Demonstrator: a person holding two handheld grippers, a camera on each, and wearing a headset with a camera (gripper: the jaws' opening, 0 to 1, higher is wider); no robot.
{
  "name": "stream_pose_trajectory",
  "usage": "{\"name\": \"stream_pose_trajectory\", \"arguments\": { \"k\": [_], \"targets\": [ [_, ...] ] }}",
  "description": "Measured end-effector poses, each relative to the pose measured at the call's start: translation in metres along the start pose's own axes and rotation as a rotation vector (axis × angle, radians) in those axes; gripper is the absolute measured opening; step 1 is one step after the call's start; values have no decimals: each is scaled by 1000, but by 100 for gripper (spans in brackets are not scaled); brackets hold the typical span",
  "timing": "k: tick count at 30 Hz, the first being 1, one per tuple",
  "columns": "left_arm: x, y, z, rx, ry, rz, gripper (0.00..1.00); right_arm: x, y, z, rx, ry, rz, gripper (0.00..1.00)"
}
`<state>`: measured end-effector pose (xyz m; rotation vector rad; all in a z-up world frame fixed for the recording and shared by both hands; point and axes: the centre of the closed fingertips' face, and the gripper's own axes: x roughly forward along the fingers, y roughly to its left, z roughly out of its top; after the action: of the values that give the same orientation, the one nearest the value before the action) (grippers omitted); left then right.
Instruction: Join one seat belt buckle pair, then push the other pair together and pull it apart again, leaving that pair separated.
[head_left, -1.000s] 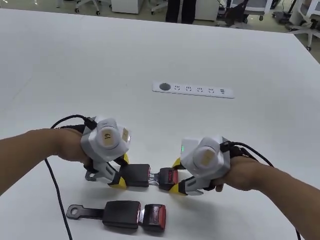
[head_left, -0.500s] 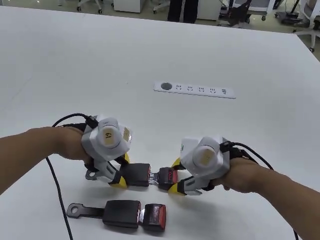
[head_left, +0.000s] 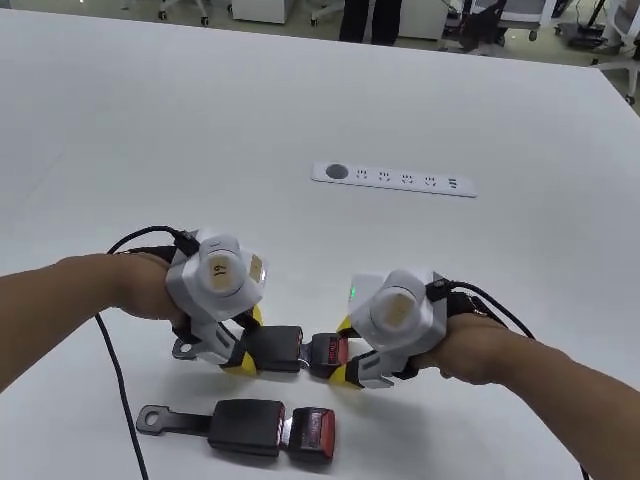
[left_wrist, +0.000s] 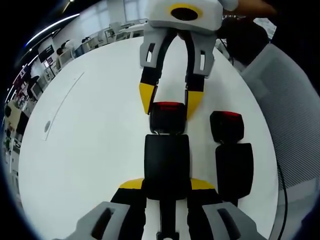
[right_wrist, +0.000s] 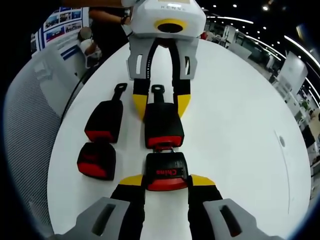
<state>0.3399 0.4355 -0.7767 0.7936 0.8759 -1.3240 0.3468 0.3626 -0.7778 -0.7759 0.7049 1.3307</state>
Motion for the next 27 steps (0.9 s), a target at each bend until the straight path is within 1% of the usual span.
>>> {"name": "stream_pose_trajectory", "arguments": {
  "k": [3,4,8,9,11,14,17,23,27],
  "targets": [
    [0,1,0,2,-2,-1,32,1,0,0,-3,0,3,28],
    [0,1,0,13,4,-4,31,2,-1,1,-4,-2,3,28],
    [1,2,0,38,20,-14,31,3,1,3,-30,25,6,28],
    [1,2,0,40,20,-15,31,3,0,2,-43,37,9,28],
    [1,2,0,43,17,-17,31,4,-1,2,-46,39,12,28],
    [2,2,-1,42,19,-16,31,4,-1,1,-41,44,12,28],
    [2,2,-1,46,30,-18,31,5,0,1,-37,51,9,28],
    [3,2,-2,42,33,-18,31,3,2,2,-9,55,4,28],
    [3,2,-2,41,47,-16,32,3,3,2,3,56,-1,28]
  ]
}}
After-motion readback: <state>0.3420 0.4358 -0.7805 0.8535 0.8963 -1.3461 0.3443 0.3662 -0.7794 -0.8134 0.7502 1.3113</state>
